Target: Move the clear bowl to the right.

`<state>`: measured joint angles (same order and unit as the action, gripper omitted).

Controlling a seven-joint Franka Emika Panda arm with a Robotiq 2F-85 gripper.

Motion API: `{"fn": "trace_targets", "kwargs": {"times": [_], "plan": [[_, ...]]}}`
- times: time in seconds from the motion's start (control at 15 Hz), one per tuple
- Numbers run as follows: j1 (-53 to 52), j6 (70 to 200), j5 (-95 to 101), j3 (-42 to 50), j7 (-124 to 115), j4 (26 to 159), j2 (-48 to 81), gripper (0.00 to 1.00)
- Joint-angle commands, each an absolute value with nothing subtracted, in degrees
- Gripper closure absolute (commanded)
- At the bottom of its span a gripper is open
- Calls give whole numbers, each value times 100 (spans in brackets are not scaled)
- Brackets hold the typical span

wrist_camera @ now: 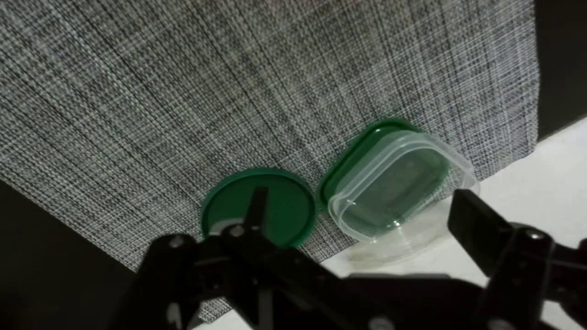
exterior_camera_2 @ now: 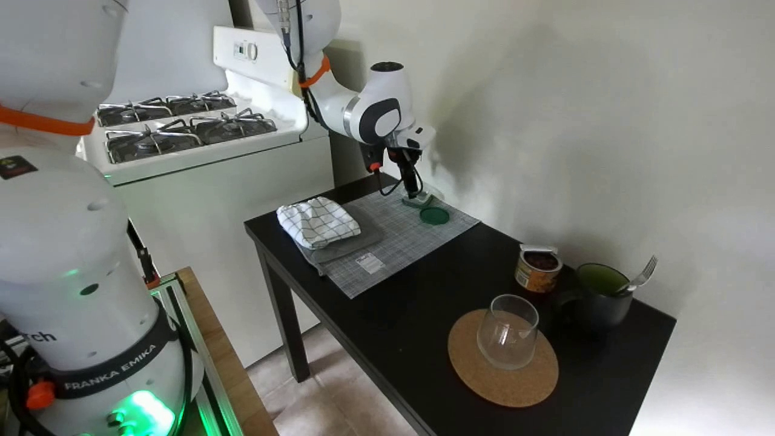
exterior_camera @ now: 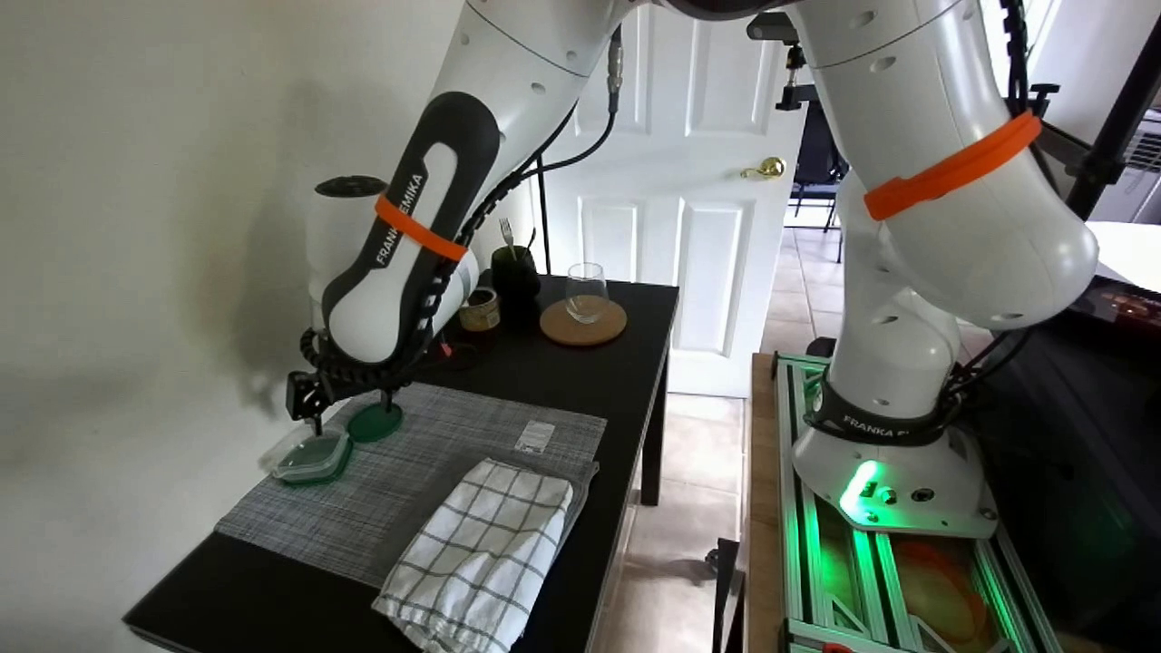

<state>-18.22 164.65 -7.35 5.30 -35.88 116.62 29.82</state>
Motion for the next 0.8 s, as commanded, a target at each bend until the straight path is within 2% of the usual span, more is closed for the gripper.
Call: {"fn": "trace_targets", "kwargs": {"times": [0.0,0.4,0.73], "plan": [[-1748,16386,-725,458,-3555,11601,2967,0],[-1762,15790,-684,432,-3665,11260,3200,0],[-2131,15864,-372,887,-4377,10964,3481,0]]}}
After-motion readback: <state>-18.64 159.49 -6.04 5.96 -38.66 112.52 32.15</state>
